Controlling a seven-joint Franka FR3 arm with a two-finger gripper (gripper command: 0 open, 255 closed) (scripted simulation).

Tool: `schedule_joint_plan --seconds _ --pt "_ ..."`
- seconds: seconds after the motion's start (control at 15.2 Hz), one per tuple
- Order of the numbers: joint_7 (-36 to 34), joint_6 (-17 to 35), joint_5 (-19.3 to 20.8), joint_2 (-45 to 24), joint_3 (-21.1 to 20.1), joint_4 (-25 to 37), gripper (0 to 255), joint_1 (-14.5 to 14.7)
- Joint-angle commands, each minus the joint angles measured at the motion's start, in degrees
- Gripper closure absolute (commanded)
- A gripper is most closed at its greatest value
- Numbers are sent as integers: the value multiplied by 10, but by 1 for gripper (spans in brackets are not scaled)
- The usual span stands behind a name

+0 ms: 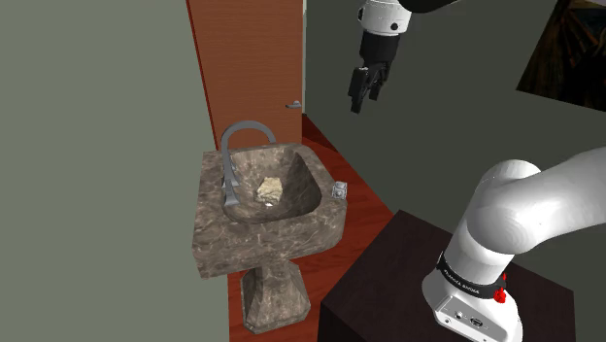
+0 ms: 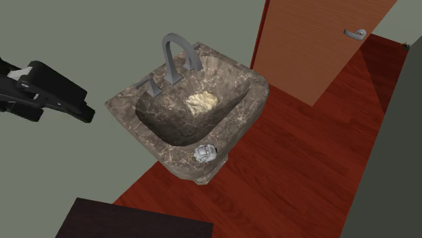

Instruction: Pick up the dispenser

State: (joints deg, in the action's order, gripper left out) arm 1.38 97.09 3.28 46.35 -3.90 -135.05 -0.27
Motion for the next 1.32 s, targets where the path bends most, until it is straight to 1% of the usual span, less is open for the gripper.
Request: schedule_joint_plan --seconds 0.0,0.59,0.92,1.25 --pt "0 0 0 0 0 0 0 0" --pt "-91 159 0 -110 6 -68 0 -53" --pt "-141 246 1 -192 11 -85 0 -81" --pt "-189 330 3 -285 19 -87 0 -107"
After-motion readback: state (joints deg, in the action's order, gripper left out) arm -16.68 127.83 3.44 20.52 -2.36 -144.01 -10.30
